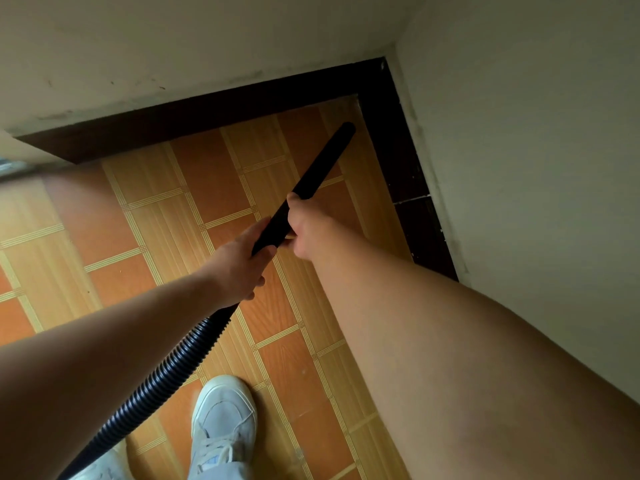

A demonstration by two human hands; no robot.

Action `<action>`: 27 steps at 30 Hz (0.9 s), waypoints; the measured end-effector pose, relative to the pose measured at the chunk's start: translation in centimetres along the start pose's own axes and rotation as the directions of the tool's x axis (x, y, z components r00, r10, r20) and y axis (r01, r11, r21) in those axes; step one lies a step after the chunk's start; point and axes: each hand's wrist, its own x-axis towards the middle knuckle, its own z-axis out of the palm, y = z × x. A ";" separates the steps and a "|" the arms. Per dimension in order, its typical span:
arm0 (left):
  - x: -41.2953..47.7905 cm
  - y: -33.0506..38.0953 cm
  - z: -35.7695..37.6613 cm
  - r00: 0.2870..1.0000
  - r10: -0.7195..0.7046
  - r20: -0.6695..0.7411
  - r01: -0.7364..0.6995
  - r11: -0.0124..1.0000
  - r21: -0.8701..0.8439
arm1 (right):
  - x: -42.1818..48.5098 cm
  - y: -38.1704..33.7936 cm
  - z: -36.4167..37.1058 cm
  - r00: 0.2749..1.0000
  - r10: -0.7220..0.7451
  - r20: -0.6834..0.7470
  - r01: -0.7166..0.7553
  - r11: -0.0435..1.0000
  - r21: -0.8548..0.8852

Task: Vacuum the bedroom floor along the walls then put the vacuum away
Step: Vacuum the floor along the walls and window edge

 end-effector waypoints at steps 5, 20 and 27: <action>0.8 1.7 -0.5 1.000 0.015 -0.005 -0.015 1.000 -0.010 | -0.1 -1.9 -0.5 0.999 0.046 0.009 -0.046 0.999 0.007; 0.1 1.7 0.9 0.998 0.017 0.066 -0.018 1.000 0.002 | -0.7 0.1 -1.7 0.997 0.077 -0.028 -0.074 0.994 0.082; -1.1 -1.2 3.4 0.997 0.032 0.073 -0.034 0.999 0.015 | -0.7 3.4 -1.9 0.993 0.072 -0.099 -0.071 0.997 0.011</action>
